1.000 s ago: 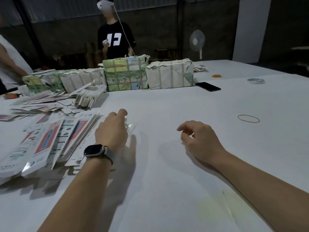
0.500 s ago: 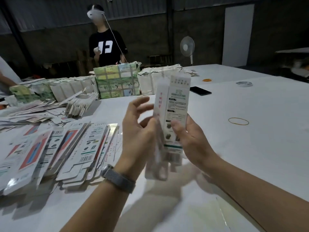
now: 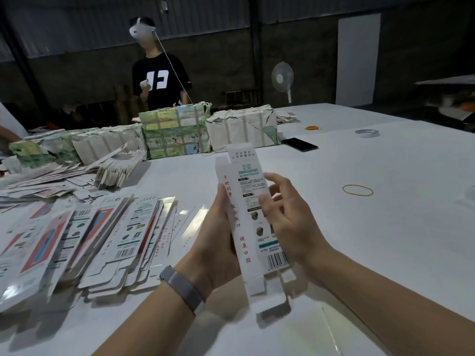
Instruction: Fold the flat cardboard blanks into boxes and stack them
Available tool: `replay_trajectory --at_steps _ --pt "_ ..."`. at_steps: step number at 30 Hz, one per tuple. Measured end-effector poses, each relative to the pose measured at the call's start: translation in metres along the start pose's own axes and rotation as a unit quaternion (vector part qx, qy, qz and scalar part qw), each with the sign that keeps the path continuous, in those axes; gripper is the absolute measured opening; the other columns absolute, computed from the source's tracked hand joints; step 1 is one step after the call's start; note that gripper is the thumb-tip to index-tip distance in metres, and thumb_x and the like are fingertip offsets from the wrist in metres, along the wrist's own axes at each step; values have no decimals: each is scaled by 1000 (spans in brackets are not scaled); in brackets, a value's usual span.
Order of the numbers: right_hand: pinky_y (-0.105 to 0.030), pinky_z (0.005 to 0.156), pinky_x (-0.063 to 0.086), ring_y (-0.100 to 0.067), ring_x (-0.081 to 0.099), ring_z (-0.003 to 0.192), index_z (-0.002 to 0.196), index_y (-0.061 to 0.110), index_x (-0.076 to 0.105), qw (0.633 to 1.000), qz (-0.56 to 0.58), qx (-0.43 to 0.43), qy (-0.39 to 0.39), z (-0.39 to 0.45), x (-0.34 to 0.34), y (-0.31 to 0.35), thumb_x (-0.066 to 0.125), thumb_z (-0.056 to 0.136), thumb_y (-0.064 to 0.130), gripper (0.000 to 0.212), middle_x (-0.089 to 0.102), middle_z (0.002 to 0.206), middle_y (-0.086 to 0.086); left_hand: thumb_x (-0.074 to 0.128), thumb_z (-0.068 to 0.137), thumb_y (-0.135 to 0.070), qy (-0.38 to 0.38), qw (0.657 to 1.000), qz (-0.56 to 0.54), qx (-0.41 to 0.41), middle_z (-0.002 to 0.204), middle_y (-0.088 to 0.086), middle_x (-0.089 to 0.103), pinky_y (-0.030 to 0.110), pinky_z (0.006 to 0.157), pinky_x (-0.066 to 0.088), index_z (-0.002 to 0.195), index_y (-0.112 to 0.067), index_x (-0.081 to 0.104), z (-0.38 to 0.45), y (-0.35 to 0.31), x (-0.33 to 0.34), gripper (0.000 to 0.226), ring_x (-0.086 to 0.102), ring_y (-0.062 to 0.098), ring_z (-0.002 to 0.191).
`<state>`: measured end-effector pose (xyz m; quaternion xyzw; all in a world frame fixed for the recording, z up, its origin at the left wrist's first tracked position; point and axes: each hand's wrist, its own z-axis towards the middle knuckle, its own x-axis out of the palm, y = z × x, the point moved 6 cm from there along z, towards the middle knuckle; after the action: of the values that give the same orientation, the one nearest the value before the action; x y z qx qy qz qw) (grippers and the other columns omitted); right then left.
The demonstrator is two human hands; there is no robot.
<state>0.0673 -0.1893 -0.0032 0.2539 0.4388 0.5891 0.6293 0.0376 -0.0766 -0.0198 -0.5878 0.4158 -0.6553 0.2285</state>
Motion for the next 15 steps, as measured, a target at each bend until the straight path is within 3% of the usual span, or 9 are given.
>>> replay_trajectory --at_steps 5,10,12,15 --pt "-37 79 61 -14 65 103 143 33 42 999 -30 -12 33 -7 15 3 52 97 48 49 51 119 13 25 81 -84 -67 992 103 38 108 14 76 46 70 62 101 -41 77 2 3 -8 71 75 35 97" --pt "-25 84 53 -2 57 92 146 37 42 999 -8 -6 50 -8 21 5 54 75 69 79 53 112 17 40 74 -81 -125 983 109 83 103 13 76 42 67 62 122 -25 69 1 -3 -7 79 75 31 92" --pt "-24 80 56 -3 58 95 143 41 44 998 21 -1 65 -9 23 6 55 72 69 78 56 109 17 42 80 -78 -133 981 104 99 93 11 71 42 66 61 118 -23 72 0 -5 -7 73 74 28 85" --pt "-20 70 54 -2 60 97 131 53 44 995 64 12 76 -7 23 5 60 75 59 59 61 100 20 45 67 -85 -131 979 131 88 92 8 75 42 69 62 118 -22 70 -2 -4 -5 84 76 26 87"
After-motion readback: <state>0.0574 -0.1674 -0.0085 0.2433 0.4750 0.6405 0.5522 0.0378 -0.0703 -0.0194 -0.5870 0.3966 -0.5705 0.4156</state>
